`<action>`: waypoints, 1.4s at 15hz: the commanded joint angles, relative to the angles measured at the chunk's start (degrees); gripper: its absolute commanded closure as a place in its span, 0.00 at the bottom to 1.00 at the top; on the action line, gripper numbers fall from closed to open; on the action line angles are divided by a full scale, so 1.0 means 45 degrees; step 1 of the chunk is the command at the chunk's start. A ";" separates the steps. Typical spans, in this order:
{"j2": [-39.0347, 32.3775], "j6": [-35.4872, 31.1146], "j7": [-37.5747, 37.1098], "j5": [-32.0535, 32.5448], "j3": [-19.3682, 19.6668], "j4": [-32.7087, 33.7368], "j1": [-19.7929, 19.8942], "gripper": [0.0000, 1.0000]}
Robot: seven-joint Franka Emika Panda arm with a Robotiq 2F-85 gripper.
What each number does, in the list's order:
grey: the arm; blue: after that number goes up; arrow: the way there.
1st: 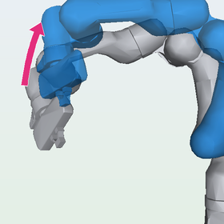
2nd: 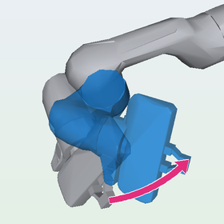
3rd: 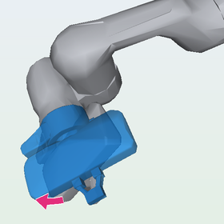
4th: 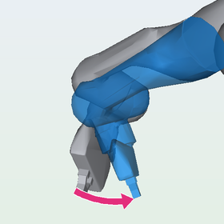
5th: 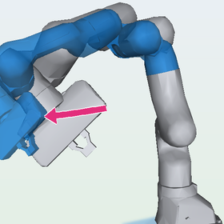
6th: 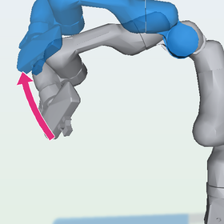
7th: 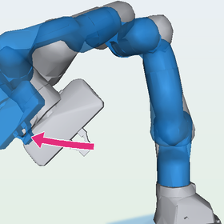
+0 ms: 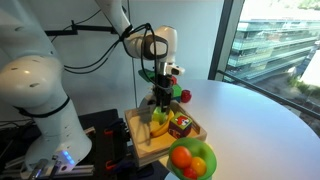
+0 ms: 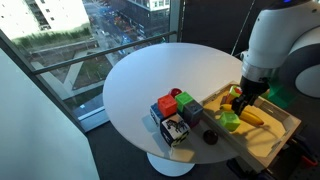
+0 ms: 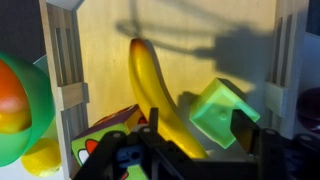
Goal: Put the banana in the crate
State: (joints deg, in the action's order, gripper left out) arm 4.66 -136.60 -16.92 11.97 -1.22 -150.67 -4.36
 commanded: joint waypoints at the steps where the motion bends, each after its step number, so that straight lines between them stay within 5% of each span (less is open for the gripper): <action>1: 0.0080 0.0283 0.0341 0.0016 -0.0090 0.0223 0.0344 0.00; 21: 0.1196 0.5496 0.1441 -0.1146 -0.0296 0.2814 0.0407 0.00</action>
State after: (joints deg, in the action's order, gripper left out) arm 8.88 -115.56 -13.15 8.07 -2.08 -139.80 -2.58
